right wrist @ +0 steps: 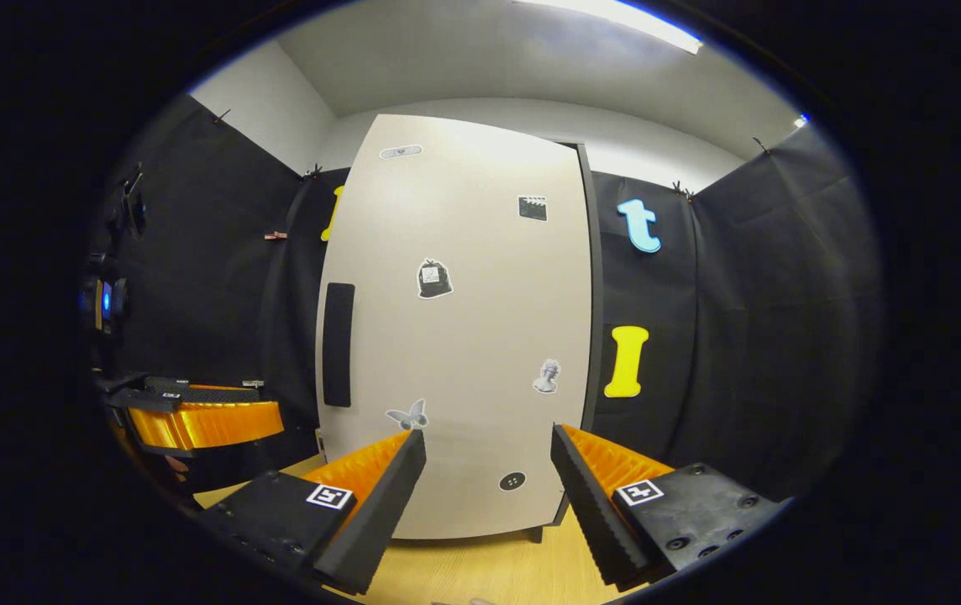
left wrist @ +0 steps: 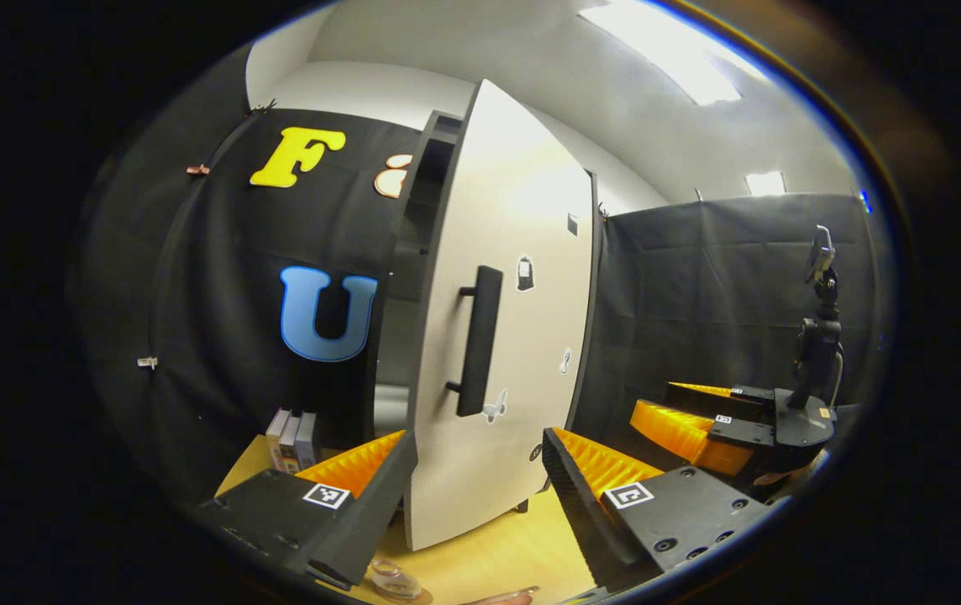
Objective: Open the cabinet door with the right hand, grasp the bottle in the cabinet with the left hand and place it on the coaster, then close the cabinet door with the right hand.
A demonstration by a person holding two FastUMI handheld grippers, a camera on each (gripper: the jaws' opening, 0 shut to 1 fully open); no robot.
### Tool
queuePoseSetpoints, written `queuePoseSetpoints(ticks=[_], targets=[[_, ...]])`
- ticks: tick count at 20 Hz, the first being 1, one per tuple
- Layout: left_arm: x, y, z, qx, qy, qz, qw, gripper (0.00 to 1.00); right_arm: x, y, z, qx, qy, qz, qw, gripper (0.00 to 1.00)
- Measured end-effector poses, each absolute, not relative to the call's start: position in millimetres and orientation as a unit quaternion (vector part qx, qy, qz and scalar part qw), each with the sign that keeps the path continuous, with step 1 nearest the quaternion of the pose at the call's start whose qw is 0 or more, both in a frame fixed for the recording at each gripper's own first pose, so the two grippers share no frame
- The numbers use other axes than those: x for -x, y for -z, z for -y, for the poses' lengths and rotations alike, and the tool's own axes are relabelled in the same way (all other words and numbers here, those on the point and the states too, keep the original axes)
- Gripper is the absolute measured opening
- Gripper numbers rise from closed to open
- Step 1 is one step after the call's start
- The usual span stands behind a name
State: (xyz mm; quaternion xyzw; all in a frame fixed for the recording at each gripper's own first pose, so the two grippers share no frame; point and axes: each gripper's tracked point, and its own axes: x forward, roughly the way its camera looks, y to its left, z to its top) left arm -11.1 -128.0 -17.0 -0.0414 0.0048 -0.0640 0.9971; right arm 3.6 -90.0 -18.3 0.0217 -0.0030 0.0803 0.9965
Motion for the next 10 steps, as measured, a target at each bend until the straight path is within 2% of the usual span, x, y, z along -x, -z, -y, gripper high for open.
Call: queuePoseSetpoints(ticks=[10], targets=[[2.5,20.3,154.2,0.015,0.068,-0.01,0.998,0.94,-11.7,13.3,96.5,-0.033,-0.094,0.002,0.995,0.97]])
